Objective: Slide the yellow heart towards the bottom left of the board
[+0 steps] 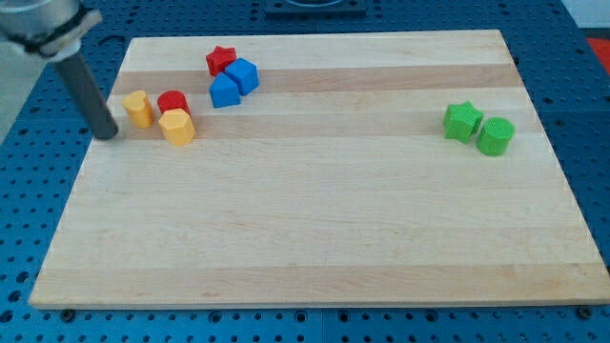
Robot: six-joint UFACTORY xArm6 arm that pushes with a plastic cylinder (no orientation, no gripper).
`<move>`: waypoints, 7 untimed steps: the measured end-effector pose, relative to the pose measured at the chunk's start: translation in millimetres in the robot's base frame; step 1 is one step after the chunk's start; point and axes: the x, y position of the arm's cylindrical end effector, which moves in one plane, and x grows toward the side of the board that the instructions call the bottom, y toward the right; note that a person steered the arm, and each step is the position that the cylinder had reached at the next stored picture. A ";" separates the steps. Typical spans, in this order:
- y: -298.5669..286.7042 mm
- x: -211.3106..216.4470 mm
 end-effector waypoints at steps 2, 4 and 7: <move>-1.4 93.6; -3.4 -16.1; 32.7 -140.0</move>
